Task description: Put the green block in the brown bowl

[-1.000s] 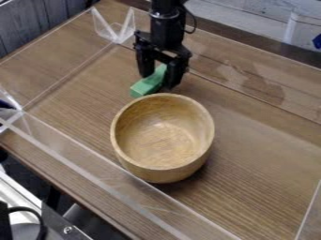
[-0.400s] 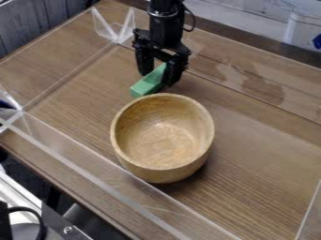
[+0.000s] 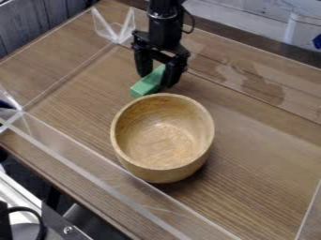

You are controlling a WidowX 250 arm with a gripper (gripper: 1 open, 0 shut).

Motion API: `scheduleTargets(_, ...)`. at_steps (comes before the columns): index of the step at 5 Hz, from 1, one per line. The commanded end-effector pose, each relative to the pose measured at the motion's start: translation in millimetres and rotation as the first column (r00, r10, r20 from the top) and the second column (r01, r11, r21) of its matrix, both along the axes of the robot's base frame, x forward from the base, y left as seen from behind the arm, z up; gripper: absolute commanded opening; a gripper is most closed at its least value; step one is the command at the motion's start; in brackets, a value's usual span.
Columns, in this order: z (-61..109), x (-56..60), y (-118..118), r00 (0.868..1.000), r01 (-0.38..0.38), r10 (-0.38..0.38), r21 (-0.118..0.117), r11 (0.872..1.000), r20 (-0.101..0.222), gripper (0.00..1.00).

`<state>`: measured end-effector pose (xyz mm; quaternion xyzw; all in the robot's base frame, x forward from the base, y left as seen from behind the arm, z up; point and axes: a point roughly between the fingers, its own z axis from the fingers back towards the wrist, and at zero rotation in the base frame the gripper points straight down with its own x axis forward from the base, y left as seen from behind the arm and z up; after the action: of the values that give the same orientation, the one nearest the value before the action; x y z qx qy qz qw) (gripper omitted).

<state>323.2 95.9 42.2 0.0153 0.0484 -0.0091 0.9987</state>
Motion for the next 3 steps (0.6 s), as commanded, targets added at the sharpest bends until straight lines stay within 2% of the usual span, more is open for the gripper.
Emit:
scheduleTargets(1,30.0,9.2,3.9,0.995,-0.003,0.0,0.032,0.999,0.096,1.0)
scheduleTargets(3,32.8,10.8,3.2,0.994,-0.002,-0.003,0.041,0.999,0.112,1.0)
